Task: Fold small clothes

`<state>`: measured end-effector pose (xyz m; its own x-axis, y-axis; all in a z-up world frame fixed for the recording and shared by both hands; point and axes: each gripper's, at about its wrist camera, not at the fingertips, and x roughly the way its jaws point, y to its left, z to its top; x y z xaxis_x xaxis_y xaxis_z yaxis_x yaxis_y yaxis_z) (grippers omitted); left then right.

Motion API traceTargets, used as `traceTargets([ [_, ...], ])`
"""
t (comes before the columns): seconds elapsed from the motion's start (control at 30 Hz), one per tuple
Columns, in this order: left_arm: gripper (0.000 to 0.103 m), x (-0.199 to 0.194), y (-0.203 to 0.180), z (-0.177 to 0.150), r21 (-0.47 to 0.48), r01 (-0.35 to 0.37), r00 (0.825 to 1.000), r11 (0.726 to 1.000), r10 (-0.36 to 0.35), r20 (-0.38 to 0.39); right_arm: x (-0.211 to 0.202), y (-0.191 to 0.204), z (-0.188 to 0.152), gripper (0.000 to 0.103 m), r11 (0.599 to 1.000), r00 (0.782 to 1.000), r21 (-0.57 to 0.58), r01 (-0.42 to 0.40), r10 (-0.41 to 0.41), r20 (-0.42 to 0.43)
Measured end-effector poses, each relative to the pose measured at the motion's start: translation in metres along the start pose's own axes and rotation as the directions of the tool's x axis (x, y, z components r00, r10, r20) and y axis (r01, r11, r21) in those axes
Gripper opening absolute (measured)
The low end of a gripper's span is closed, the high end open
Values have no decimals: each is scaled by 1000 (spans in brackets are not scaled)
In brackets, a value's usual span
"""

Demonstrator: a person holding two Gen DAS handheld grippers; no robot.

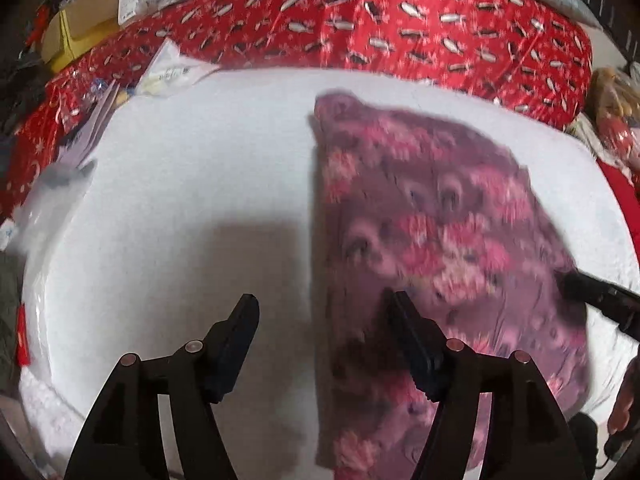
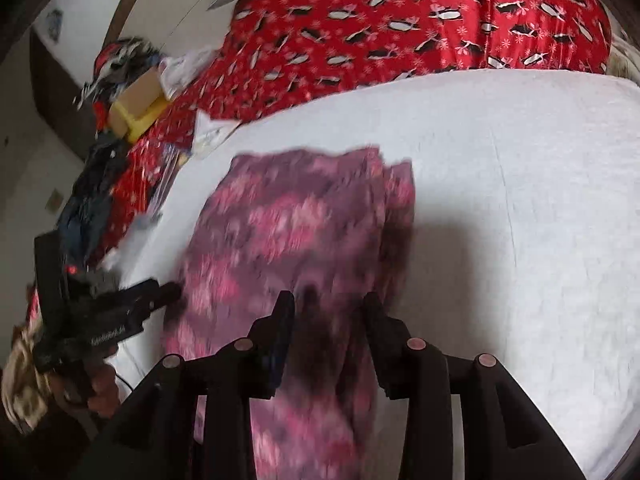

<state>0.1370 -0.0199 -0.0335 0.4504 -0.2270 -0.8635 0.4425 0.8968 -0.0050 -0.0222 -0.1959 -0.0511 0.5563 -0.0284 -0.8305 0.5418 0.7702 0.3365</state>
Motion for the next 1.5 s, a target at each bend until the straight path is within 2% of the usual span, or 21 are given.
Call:
traceTargets([
  [0.1,68,-2,-5,-3,-23,-25,1000,999,24,-19,18,-7,-24,39,998,995,13,59,-58,-84],
  [0.2,67,-23,-12,-8,-23,-22,999,999,21,-45,8,-6,-23,40,995,995,57,79,-75,-63],
  [0.27,67,-31,-16,-15,-13,-31,999,999,31,-37,-4,7,-26,40,997,995,16,78,-76,-63],
  [0.33,68,-29,-24,-28,10,-59,996,998,59,-65,-14,15,-37,40,996,994,-38,87,-89,-61],
  [0.4,68,-20,-32,-39,32,-97,988,995,101,-120,-8,17,-51,41,986,984,-80,144,-151,-94],
  [0.47,67,-23,-37,-41,46,-122,985,991,127,-119,6,10,-57,43,977,964,-97,192,-206,-167],
  [0.5,67,-30,-40,-43,52,-129,985,990,134,-105,4,8,-59,43,978,964,-86,192,-205,-170],
  [0.57,67,-45,-47,-46,74,-136,988,988,141,-68,-11,9,-59,47,970,958,-69,231,-240,-156],
  [0.63,67,-61,-54,-52,86,-147,988,985,150,-26,-26,14,-56,48,955,946,-100,278,-291,-143],
  [0.7,67,-76,-59,-60,81,-145,989,986,144,11,-47,22,-56,59,946,941,-128,298,-313,-125],
  [0.73,67,-85,-63,-66,75,-137,990,988,136,27,-56,25,-57,72,944,940,-135,302,-318,-119],
  [0.77,67,-90,-64,-71,71,-132,991,989,130,35,-66,30,-59,81,941,940,-143,307,-324,-110],
  [0.83,67,-103,-68,-81,60,-120,992,991,116,58,-83,36,-62,84,937,943,-159,310,-324,-77],
  [0.97,67,-121,-70,-98,57,-115,989,992,109,97,-101,51,-75,97,927,940,-179,330,-340,-29],
  [1.07,67,-137,-73,-114,35,-113,987,993,108,120,-105,55,-90,97,917,934,-189,352,-357,3],
  [1.17,67,-145,-71,-122,33,-115,985,993,109,134,-105,57,-104,97,896,915,-199,396,-403,7],
  [1.33,67,-149,-62,-131,39,-140,982,989,133,135,-108,61,-110,97,900,914,-169,403,-405,23],
  [1.5,67,-146,-42,-135,29,-147,983,989,143,119,-110,75,-110,97,883,904,-198,427,-421,70],
])
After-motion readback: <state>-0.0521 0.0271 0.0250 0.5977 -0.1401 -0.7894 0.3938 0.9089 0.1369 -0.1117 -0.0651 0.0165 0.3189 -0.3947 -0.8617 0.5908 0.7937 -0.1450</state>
